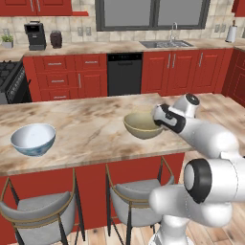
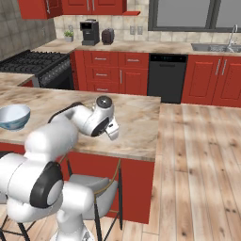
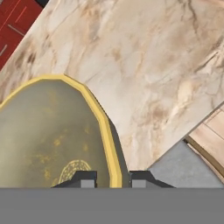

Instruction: Pick up the bowls from the cabinet and place each bowl in front of a stool on the dining counter.

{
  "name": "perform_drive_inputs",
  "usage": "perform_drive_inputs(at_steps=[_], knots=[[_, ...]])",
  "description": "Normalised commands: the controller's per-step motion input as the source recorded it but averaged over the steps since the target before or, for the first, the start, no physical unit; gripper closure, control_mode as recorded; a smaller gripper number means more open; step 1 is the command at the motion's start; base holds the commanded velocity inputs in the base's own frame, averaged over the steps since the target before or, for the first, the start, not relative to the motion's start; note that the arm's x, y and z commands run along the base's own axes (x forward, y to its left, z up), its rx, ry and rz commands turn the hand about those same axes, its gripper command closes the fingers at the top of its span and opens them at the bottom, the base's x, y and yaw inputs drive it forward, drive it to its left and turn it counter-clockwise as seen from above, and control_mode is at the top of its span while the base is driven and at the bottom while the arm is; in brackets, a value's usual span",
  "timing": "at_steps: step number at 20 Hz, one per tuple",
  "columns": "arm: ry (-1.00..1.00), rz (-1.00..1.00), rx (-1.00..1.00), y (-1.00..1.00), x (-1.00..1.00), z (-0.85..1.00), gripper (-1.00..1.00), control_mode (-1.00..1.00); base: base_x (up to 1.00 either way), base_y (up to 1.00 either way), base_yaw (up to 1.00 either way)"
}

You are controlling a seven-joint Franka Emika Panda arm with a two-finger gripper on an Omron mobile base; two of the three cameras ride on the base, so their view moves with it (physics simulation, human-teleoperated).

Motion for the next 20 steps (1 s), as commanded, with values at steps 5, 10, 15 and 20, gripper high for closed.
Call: perform_drive_inputs(at_steps=[5, 10, 15, 20], knots=[[-0.02, 0.0, 0.0, 0.08, 0.22, -0.42, 1.0, -1.0, 0.0, 0.0, 0.0], [-0.01, 0.0, 0.0, 0.07, 0.14, -0.36, 1.0, -1.0, 0.0, 0.0, 0.0], [0.0, 0.0, 0.0, 0.01, 0.09, -0.31, 1.0, -1.0, 0.0, 0.0, 0.0], [0.0, 0.0, 0.0, 0.0, 0.23, -0.28, 1.0, -1.0, 0.0, 0.0, 0.0]])
